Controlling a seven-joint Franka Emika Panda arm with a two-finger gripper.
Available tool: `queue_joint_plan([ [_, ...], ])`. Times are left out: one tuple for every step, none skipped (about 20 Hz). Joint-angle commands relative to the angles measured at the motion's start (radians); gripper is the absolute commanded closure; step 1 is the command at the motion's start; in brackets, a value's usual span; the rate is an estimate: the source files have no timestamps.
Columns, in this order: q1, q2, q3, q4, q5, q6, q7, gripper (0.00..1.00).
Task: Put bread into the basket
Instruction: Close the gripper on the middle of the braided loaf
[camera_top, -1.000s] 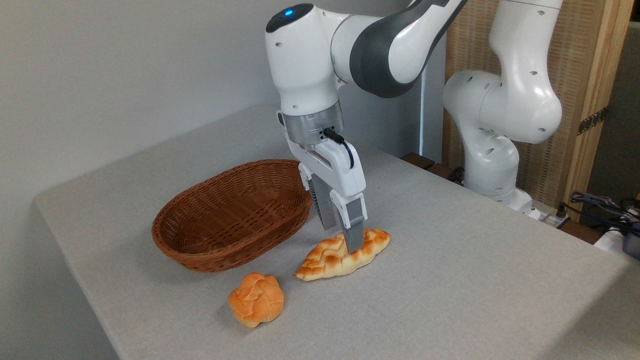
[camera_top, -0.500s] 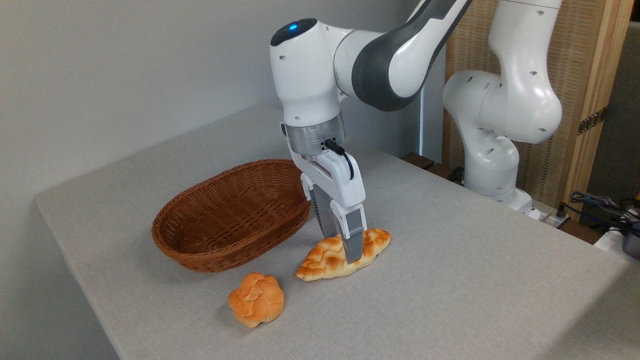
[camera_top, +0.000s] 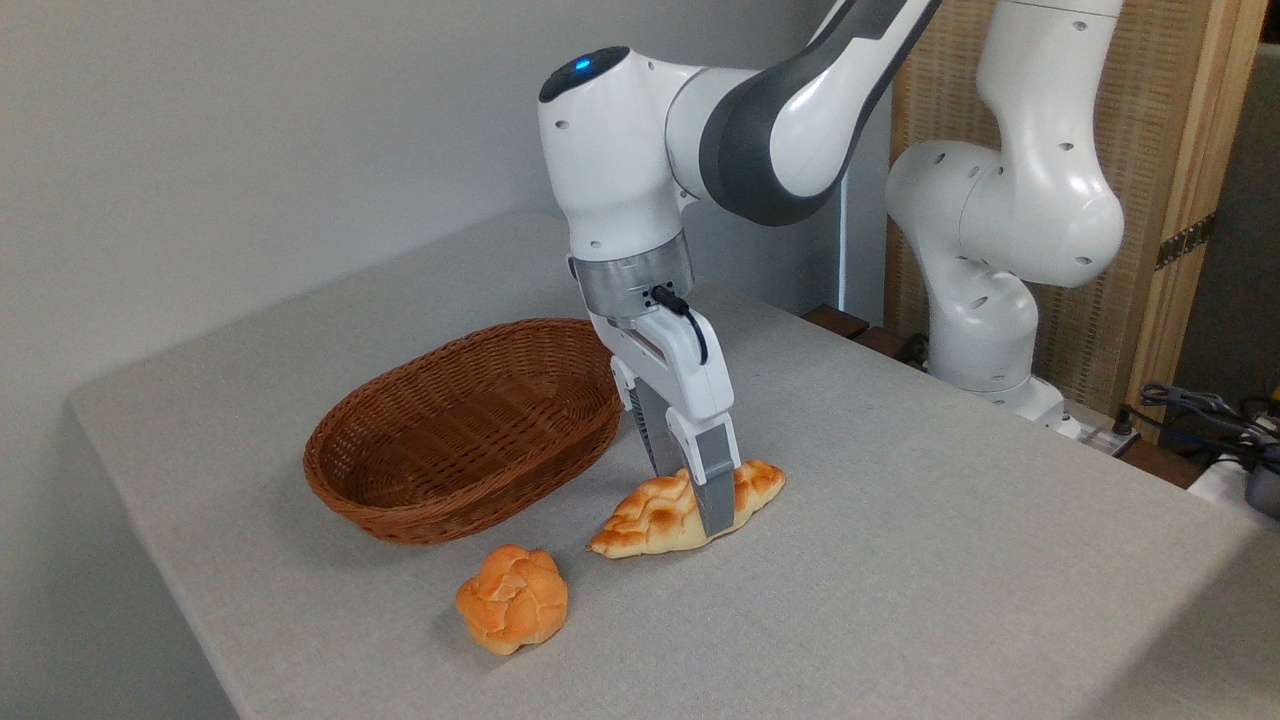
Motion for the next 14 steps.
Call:
queue_joint_plan([
  [-0.006,0.0,0.013,-0.02,0.018,0.026,0.019,0.11],
  [-0.006,0.0,0.013,-0.02,0.018,0.026,0.019,0.2],
  [-0.006,0.0,0.013,-0.02,0.018,0.026,0.019,0.33],
  [-0.006,0.0,0.014,-0.02,0.018,0.026,0.019,0.37],
  [-0.006,0.0,0.013,-0.02,0.018,0.026,0.019,0.38],
  [-0.006,0.002,0.013,-0.02,0.018,0.026,0.019,0.38],
  [-0.006,0.002,0.013,-0.02,0.018,0.026,0.019,0.38],
  [-0.006,0.002,0.013,-0.02,0.018,0.026,0.019,0.38],
  [-0.006,0.002,0.013,-0.02,0.018,0.026,0.019,0.38],
  [-0.006,0.002,0.013,-0.02,0.018,0.026,0.019,0.38],
  [-0.006,0.002,0.013,-0.02,0.018,0.026,0.019,0.38],
  [-0.006,0.002,0.013,-0.02,0.018,0.026,0.019,0.38],
  [-0.006,0.002,0.013,-0.02,0.018,0.026,0.019,0.38],
  [-0.006,0.002,0.013,-0.02,0.018,0.026,0.019,0.38],
])
